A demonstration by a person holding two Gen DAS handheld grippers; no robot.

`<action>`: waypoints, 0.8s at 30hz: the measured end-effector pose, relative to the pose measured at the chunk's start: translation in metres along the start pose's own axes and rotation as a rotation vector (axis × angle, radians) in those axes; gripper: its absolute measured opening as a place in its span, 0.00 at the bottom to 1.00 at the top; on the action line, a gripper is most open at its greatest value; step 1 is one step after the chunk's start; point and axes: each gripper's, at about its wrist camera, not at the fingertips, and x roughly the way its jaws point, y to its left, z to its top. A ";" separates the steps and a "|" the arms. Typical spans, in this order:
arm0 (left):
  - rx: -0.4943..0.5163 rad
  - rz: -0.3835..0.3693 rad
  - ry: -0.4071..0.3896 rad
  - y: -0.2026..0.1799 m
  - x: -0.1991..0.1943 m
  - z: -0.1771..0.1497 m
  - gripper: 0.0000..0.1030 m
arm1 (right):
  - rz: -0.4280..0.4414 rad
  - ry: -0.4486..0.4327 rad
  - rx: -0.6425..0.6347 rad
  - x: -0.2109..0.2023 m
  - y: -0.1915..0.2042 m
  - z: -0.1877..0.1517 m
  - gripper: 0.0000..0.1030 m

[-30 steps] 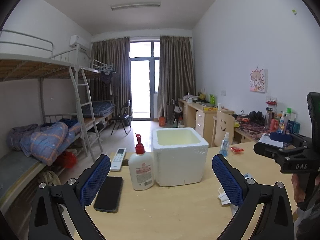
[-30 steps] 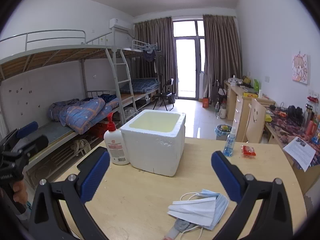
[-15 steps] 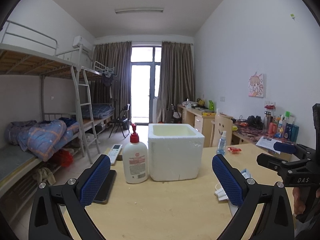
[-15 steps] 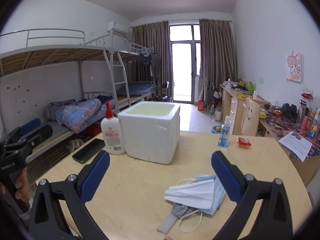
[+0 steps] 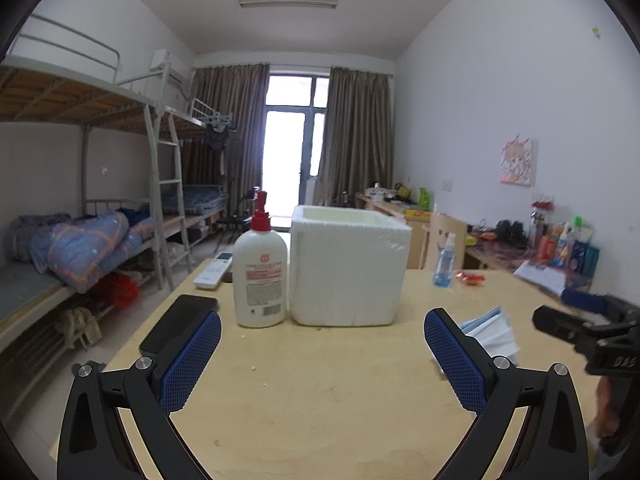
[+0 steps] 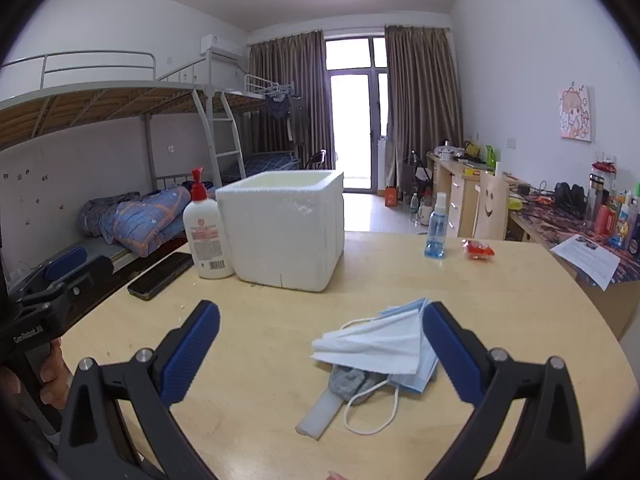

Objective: Organize soft objects
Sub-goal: 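Move both grippers back from the box toward the white face mask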

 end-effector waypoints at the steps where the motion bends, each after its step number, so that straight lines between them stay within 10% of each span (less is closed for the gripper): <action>1: 0.011 0.012 0.006 -0.002 0.003 -0.002 0.99 | -0.002 0.004 0.000 0.002 0.000 0.000 0.99; 24: 0.063 -0.176 0.174 -0.052 0.053 -0.014 0.99 | -0.128 0.088 0.061 0.012 -0.052 -0.018 0.99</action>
